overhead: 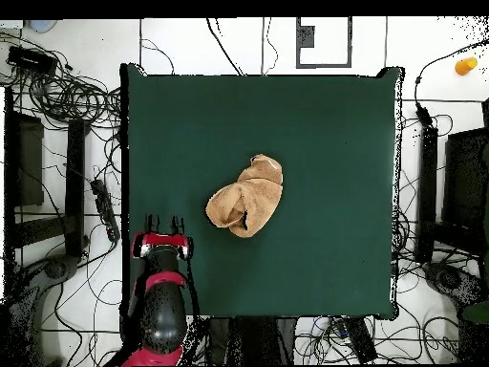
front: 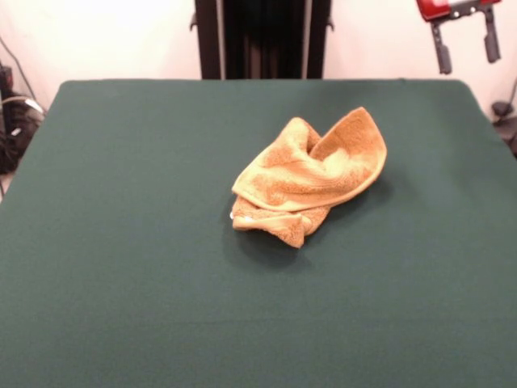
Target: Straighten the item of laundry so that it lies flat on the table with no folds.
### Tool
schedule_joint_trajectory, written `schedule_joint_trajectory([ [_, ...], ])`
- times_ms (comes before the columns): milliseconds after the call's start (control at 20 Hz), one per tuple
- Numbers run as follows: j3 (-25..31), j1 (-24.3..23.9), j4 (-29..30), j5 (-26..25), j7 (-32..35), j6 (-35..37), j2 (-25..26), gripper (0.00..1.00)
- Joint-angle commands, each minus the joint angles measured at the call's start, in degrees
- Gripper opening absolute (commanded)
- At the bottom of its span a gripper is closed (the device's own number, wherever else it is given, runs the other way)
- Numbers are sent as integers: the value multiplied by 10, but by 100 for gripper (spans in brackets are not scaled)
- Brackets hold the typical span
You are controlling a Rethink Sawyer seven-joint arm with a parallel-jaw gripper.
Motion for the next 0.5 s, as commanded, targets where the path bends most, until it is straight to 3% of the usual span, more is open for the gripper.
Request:
schedule_joint_trajectory([
  [50, -16, -78, 62, -436, 103, 5, -128, 100],
  [500, -16, -232, -103, -692, 139, -52, -110, 100],
])
